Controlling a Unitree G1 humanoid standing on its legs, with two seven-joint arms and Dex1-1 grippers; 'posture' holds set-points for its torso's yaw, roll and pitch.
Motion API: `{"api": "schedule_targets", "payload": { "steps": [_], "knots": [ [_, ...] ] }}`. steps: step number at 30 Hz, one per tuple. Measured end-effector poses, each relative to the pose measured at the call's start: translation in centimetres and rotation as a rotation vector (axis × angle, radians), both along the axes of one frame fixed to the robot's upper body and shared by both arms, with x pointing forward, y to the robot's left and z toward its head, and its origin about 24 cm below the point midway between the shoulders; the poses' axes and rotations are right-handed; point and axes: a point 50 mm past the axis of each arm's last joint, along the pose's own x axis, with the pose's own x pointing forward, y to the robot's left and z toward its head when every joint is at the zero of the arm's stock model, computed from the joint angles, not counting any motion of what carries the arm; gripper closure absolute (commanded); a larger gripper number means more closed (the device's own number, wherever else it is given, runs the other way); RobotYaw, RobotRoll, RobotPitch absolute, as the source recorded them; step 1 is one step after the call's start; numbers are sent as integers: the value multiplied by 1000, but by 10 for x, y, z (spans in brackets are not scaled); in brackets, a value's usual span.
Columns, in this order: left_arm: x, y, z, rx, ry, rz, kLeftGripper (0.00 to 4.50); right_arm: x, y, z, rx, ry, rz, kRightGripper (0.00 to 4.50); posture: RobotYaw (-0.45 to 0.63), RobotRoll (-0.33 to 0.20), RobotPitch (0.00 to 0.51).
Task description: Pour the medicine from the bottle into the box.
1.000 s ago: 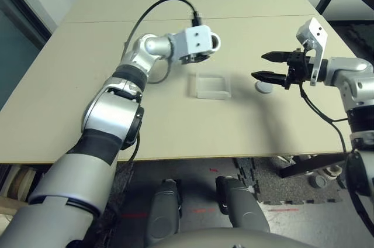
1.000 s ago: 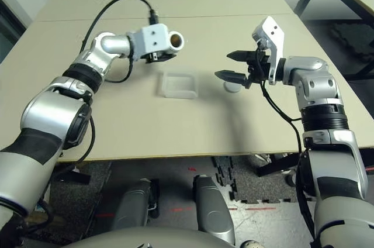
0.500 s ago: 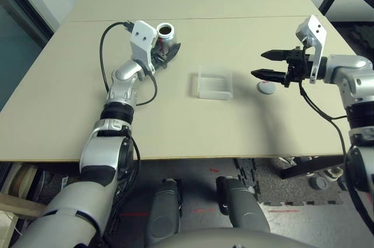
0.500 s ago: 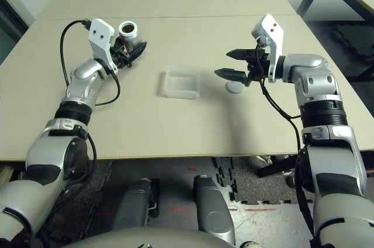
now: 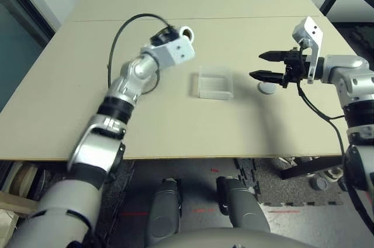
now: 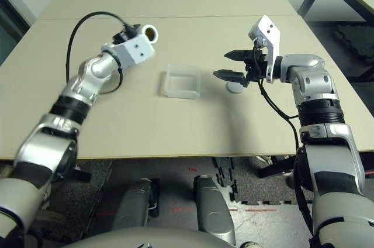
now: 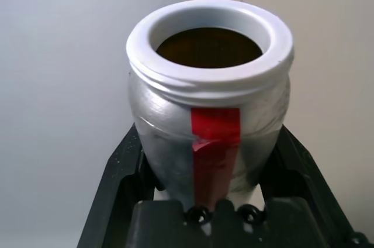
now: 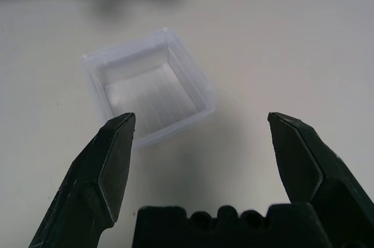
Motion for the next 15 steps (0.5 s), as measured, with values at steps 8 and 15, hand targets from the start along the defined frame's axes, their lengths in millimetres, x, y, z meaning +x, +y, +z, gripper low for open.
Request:
{"api": "schedule_targets", "payload": {
  "steps": [8, 15],
  "knots": [
    [-6, -74, -2, 748, -110, -237, 1960, 10, 10, 5, 25, -20, 9, 0, -31, 0, 99],
    [-7, -77, -1, 872, -113, -260, 1960, 11, 13, 4, 30, -30, 18, 0, -34, 0, 97]
  ]
}}
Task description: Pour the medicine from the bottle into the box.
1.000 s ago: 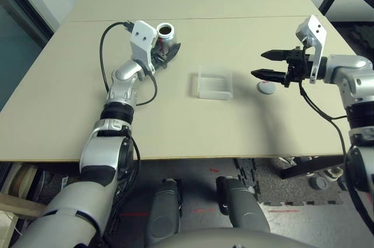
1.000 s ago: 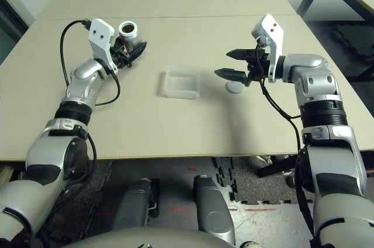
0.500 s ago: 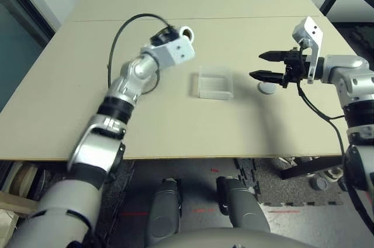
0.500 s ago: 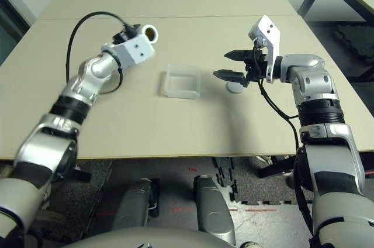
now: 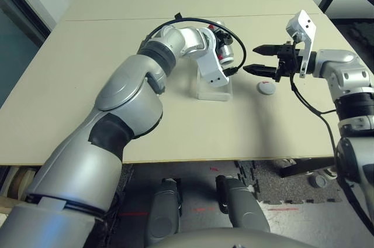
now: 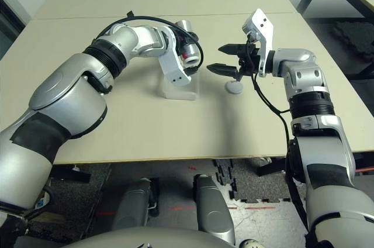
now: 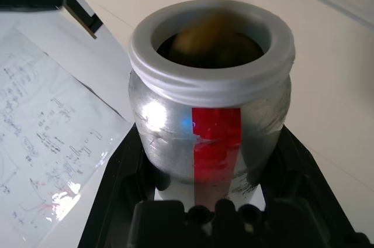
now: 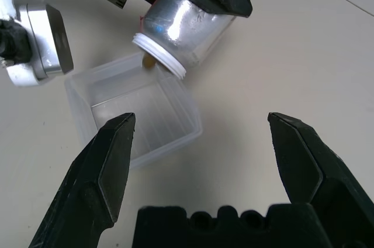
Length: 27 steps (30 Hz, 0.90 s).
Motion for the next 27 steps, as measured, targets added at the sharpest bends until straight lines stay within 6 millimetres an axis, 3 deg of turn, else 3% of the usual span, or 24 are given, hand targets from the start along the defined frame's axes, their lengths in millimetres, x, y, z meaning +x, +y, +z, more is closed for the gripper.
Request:
{"api": "schedule_targets", "payload": {
  "steps": [10, 12, 16, 20, 27],
  "knots": [
    [2, 11, -1, 12, 23, 28, 1960, 0, 0, -1, 0, 2, 0, 0, -21, 0, 97],
    [1, 11, 2, -50, 69, 40, 1960, 0, 0, -1, 1, 3, -1, 0, -22, 0, 97],
    [-1, 13, 8, -315, 272, 104, 1960, 0, 0, -1, 1, 4, -1, 0, -24, 0, 99],
    [-3, 25, -6, -570, 555, 191, 1960, 0, 0, -1, 1, 3, -1, 0, -17, 0, 99],
    [5, 80, -26, -1102, 902, 395, 1960, 0, -1, -1, -1, 4, -3, 0, -18, 0, 107]
  ]
}}
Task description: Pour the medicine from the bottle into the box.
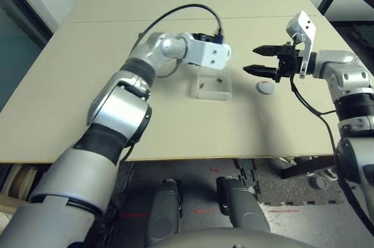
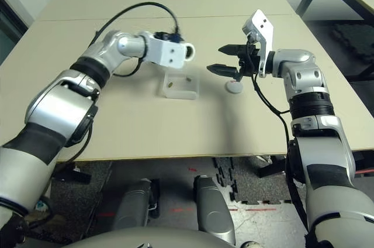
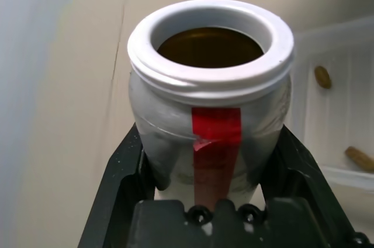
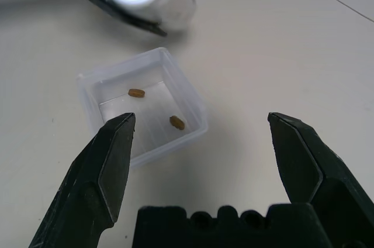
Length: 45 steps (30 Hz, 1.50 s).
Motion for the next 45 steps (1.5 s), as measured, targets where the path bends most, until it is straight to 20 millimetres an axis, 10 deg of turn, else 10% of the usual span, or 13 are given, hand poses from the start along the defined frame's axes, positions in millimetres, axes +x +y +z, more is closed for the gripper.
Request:
{"api": "schedule_targets", "payload": {
  "steps": [13, 45],
  "knots": [
    [-8, 60, -23, -652, 118, 340, 1960, -1, -3, -1, -4, 9, -7, 0, -29, 0, 119],
    [-32, 105, -89, -833, 135, 701, 1960, -13, -8, -15, 7, 38, -38, 0, -94, 0, 109]
  ]
}}
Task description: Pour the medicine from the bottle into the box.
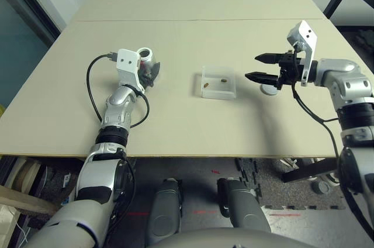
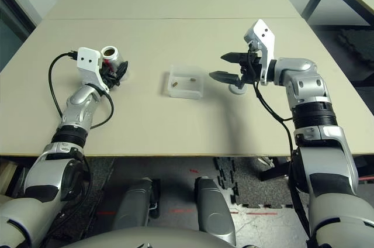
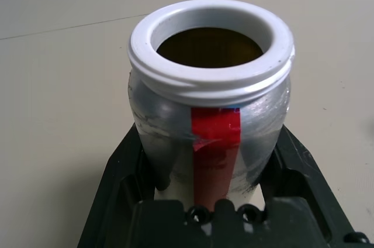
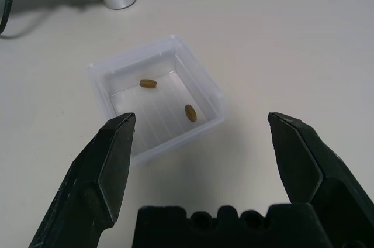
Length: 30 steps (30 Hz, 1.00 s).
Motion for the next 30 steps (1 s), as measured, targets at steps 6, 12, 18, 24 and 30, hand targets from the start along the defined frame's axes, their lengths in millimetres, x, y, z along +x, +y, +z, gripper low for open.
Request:
{"api": "schedule_targets", "payload": {
  "steps": [6, 12, 18, 24, 30],
  "knots": [
    [1, 0, -1, -37, 6, -2, 131, -2, -2, 0, 12, -3, -15, 0, -94, 0, 110],
    [0, 0, 5, -35, -14, -15, 36, -1, -4, -1, 17, -2, -41, 0, -81, 0, 114],
    [-13, 5, 15, -18, -50, -16, 36, -2, -7, -4, 33, -1, -70, 0, -58, 0, 120],
    [-37, 15, 22, -22, -57, 36, 36, -2, -12, -5, 64, -10, -112, 0, -34, 0, 133],
    [-63, 19, 31, -45, -48, 67, 36, -5, -16, -12, 102, -12, -162, 0, -35, 0, 139]
  ]
}}
